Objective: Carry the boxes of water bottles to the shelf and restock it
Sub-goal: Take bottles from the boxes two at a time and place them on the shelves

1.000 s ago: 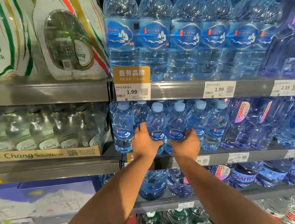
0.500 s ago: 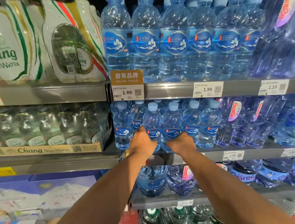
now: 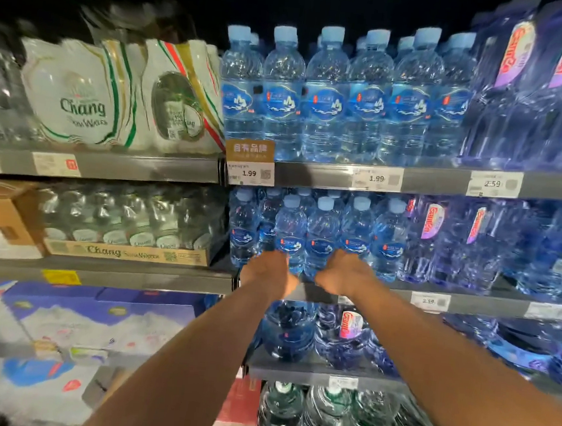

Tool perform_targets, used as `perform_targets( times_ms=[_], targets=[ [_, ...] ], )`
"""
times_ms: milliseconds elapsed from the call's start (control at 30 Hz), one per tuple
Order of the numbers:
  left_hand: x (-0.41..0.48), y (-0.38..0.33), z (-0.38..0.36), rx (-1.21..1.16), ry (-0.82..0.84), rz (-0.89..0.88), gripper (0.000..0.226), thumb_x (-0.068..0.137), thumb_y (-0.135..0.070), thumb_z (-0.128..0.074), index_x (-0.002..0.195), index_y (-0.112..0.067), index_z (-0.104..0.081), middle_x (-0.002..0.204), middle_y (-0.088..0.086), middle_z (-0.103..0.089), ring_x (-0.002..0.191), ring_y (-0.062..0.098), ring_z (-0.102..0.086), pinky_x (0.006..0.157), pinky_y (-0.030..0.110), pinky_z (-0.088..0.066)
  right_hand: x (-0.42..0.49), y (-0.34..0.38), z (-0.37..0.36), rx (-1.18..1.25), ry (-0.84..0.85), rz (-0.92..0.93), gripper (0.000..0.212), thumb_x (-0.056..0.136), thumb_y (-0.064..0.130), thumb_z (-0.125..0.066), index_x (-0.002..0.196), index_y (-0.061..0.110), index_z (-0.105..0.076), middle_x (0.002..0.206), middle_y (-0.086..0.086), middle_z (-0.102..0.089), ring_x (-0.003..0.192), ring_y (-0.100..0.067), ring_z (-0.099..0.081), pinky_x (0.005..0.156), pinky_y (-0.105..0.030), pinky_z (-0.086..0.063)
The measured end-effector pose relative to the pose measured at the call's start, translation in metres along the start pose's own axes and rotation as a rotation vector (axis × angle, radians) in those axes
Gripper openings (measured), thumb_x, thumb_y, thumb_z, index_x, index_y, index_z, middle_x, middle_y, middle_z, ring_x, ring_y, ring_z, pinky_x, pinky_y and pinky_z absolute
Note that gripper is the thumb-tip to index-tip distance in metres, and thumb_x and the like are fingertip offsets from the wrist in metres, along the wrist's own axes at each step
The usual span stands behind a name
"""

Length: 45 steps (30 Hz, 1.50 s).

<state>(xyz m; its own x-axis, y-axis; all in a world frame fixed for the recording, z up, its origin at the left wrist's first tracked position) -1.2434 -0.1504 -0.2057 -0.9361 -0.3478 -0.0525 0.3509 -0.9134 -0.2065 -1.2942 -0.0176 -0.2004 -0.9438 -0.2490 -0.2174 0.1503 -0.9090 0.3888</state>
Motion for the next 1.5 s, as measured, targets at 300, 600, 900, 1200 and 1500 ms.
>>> perform_targets(
  times_ms=[300, 600, 900, 1200, 1500],
  targets=[
    [-0.049, 0.040, -0.011, -0.154, 0.056, -0.047, 0.031, 0.088, -0.030, -0.057, 0.114, -0.015, -0.061, 0.120, 0.010, -0.062, 0.110, 0.030, -0.059, 0.086, 0.034, -0.048, -0.050, 0.021, -0.042, -0.033, -0.017, 0.002, 0.037, 0.083, 0.026, -0.054, 0.111, 0.003, -0.060, 0.117, -0.020, -0.062, 0.102, -0.032, -0.061, 0.075, -0.031, -0.046],
    [-0.112, 0.134, -0.081, -0.095, 0.252, -0.098, 0.033, 0.083, -0.028, -0.056, 0.112, -0.017, -0.067, 0.113, 0.009, -0.067, 0.106, 0.030, -0.062, 0.077, 0.031, -0.048, -0.114, 0.044, -0.165, 0.008, 0.137, -0.081, 0.029, 0.087, 0.028, -0.053, 0.104, 0.005, -0.061, 0.106, -0.016, -0.062, 0.104, -0.031, -0.060, 0.076, -0.031, -0.043],
    [-0.141, 0.184, -0.201, -0.156, 0.485, 0.003, 0.038, 0.083, -0.029, -0.059, 0.118, -0.014, -0.063, 0.119, 0.007, -0.062, 0.111, 0.027, -0.058, 0.090, 0.034, -0.047, -0.126, 0.020, -0.293, -0.042, 0.359, -0.134, 0.014, 0.081, 0.026, -0.056, 0.083, 0.012, -0.059, 0.093, -0.010, -0.064, 0.080, -0.025, -0.058, 0.065, -0.027, -0.042],
    [-0.135, 0.199, -0.348, -0.039, 0.770, 0.153, 0.042, 0.089, -0.033, -0.045, 0.124, -0.012, -0.054, 0.127, 0.009, -0.057, 0.120, 0.032, -0.052, 0.101, 0.043, -0.043, -0.094, -0.052, -0.432, 0.024, 0.528, -0.226, 0.032, 0.093, 0.020, -0.047, 0.117, 0.002, -0.059, 0.117, -0.016, -0.060, 0.112, -0.034, -0.056, 0.087, -0.039, -0.044],
    [-0.151, 0.249, -0.545, -0.156, 0.922, 0.290, 0.035, 0.089, -0.031, -0.052, 0.120, -0.016, -0.060, 0.125, 0.009, -0.060, 0.116, 0.031, -0.055, 0.091, 0.034, -0.044, -0.091, -0.135, -0.621, 0.224, 0.730, -0.556, 0.026, 0.086, 0.029, -0.052, 0.062, 0.021, -0.046, 0.065, 0.002, -0.047, 0.071, -0.020, -0.054, 0.060, -0.026, -0.038]
  ],
)
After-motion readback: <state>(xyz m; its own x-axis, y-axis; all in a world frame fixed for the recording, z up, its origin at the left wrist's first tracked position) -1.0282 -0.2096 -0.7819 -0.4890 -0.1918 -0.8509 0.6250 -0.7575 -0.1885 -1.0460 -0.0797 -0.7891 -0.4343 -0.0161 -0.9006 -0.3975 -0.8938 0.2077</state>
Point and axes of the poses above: each hand's wrist, its own x-axis towards the middle knuckle, its own z-axis out of the back of the hand, y = z × x, the point moved 3 cm from there along x, towards the middle knuckle
